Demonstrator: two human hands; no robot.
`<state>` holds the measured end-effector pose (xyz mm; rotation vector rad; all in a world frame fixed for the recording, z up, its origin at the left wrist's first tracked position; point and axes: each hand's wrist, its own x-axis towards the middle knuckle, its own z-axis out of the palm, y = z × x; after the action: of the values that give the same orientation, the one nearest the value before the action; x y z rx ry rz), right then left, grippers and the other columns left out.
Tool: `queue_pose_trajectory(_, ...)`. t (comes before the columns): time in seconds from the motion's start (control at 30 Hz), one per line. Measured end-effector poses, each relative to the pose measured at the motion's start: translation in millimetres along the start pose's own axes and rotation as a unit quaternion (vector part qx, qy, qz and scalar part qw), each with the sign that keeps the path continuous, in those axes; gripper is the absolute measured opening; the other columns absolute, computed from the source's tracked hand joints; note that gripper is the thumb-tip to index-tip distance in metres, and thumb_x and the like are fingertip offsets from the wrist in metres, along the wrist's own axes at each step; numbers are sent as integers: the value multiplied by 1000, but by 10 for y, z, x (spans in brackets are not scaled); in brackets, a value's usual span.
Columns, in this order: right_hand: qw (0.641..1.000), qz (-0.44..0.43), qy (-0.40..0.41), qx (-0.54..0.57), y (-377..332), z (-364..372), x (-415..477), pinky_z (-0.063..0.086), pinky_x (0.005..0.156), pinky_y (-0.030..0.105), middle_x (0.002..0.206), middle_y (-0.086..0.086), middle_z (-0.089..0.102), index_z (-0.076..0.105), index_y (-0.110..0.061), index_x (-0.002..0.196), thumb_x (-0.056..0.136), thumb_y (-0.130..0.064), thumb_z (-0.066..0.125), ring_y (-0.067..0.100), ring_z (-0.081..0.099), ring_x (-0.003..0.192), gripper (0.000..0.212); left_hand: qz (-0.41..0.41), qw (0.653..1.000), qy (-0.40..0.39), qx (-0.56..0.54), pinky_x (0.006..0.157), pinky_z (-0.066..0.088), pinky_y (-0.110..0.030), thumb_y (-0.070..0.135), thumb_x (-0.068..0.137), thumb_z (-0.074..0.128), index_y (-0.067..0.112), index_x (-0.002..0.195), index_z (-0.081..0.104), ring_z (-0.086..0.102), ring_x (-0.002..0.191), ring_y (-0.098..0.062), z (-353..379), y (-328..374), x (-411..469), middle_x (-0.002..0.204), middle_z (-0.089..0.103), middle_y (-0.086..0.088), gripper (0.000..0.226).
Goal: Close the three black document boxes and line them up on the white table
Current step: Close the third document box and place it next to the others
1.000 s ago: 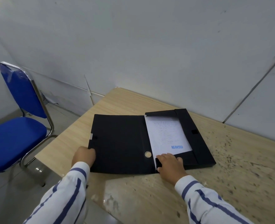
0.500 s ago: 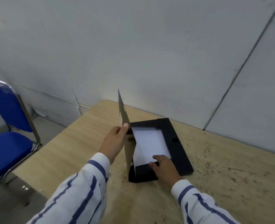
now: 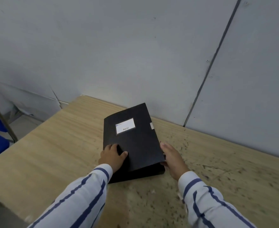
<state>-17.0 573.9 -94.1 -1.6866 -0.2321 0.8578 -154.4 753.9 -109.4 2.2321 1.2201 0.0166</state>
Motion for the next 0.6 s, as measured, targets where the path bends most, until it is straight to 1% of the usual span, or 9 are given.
queue_pose_trajectory(0.07,997,-15,8,-78,32,-35,59,47,98,39,133,4,55,38,-25,140,93,-34,52,21,56,116,50,3,999,-2,51,108,34,-47,56,83,52,23,140,39,33,137,-33,63,16,-6,151,34,-6,67)
queue_pose_trajectory(0.1,993,-14,13,-118,38,-30,92,47,98,38,134,6,55,34,-23,143,93,-29,54,23,56,117,55,4,998,-3,70,109,32,-47,57,83,52,24,141,37,30,138,-32,93,21,-5,153,32,-6,68)
queue_pose_trajectory(0.17,977,-22,14,-211,61,10,160,44,101,36,140,7,50,34,-21,143,92,-24,53,25,52,123,55,10,996,0,93,112,30,-47,58,83,52,24,142,35,26,141,-31,138,10,13,153,30,-6,70)
queue_pose_trajectory(0.23,945,-30,19,-326,83,73,226,41,104,35,144,9,43,38,-17,141,91,-26,52,27,45,128,53,23,994,-3,111,114,28,-48,58,82,53,24,143,33,22,143,-30,160,-18,61,154,28,-7,73)
queue_pose_trajectory(0.3,914,-33,21,-404,97,164,291,37,108,37,146,10,34,38,-14,141,91,-29,52,29,40,130,54,33,992,-15,124,116,23,-48,60,80,56,25,144,30,15,145,-31,168,-43,135,156,23,-7,78)
queue_pose_trajectory(0.37,903,-36,8,-429,108,268,357,33,113,38,153,8,21,31,-13,144,91,-29,51,29,32,136,59,34,991,-32,122,117,18,-49,62,77,57,25,147,24,7,147,-32,161,-57,211,159,14,-7,86)
queue_pose_trajectory(0.47,902,-35,6,-431,106,397,442,25,117,40,160,4,2,17,-15,149,93,-32,49,28,17,145,67,37,993,-41,109,118,11,-46,68,73,58,24,151,15,-1,148,-30,155,-127,302,162,2,-7,99)
queue_pose_trajectory(0.53,905,-23,9,-425,118,425,463,22,118,40,160,5,-4,11,-15,150,95,-34,47,28,11,146,69,38,995,-33,85,119,10,-42,71,71,58,21,152,11,-5,149,-27,159,-208,337,162,-3,-6,106)
queue_pose_trajectory(0.6,904,-22,14,-427,141,424,463,21,119,41,161,5,-4,7,-15,150,96,-35,46,27,10,147,70,37,998,-26,48,120,8,-40,69,72,60,17,153,7,-9,149,-23,168,-276,358,162,-6,-5,109)
